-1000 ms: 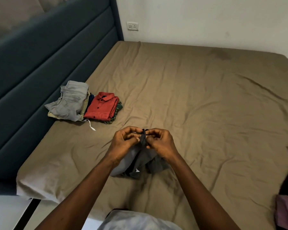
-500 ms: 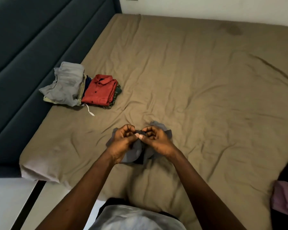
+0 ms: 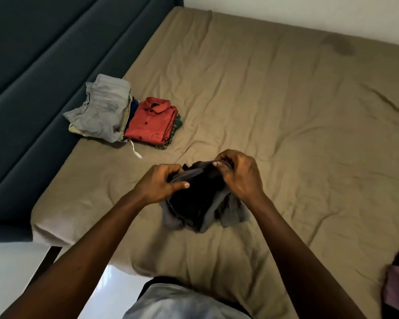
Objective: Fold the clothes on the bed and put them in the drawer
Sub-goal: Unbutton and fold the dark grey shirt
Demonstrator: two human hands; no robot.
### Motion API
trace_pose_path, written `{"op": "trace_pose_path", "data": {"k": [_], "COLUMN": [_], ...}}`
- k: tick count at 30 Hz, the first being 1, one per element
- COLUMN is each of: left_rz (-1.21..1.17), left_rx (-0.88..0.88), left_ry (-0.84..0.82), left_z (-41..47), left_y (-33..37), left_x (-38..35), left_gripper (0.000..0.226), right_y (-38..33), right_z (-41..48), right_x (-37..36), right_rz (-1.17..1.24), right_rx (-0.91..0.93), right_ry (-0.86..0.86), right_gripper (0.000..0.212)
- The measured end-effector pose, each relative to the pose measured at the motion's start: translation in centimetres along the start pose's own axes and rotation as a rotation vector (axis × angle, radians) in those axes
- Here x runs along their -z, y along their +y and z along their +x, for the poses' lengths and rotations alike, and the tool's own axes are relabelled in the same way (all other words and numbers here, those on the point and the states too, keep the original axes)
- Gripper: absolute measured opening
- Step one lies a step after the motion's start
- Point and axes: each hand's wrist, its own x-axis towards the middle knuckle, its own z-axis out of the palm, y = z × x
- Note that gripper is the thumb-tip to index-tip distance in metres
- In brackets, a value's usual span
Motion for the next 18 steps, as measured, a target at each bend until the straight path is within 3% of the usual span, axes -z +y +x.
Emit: {"op": "trace_pose_path", "data": {"k": [5, 7, 10, 12, 15, 18], "left_rz": [-0.158, -0.139, -0.074, 0.008, 0.090, -0.062], "left_rx": [-0.164, -0.253, -0.341, -0.323, -0.221, -0.100], "left_ry": [0.132, 0.242, 0.325, 0.263, -0.035, -0.318], "left_z": [4.1, 6.4, 9.1, 10.4, 11.7, 11.2], "left_y": [2.3, 3.8, 4.2, 2.5, -1.5, -5.2], "left_x": [9.0, 12.7, 16.8, 17.8, 17.0, 13.7], "left_gripper": [0.024, 0.033, 0.031, 0.031, 0.032, 0.038], "right_y": [-5.7, -8.3, -10.0, -8.8, -6.1, -4.0], "right_z": [7.9, 11.3, 14.9, 15.2, 12.8, 9.7], "right_x": [3.8, 6.2, 8.5, 7.9, 4.2, -0.7], "right_rz": [-0.455, -0.567, -0.635, -0.594, -0.405, -0.075], "right_rx": [0.247, 0.344, 0.322, 0.225, 0.021, -0.273], "right_ry": [0.249, 0.370, 0.356, 0.247, 0.166, 0.221], "right_gripper": [0.029, 0.035, 0.028, 0.022, 0.018, 0.020]}}
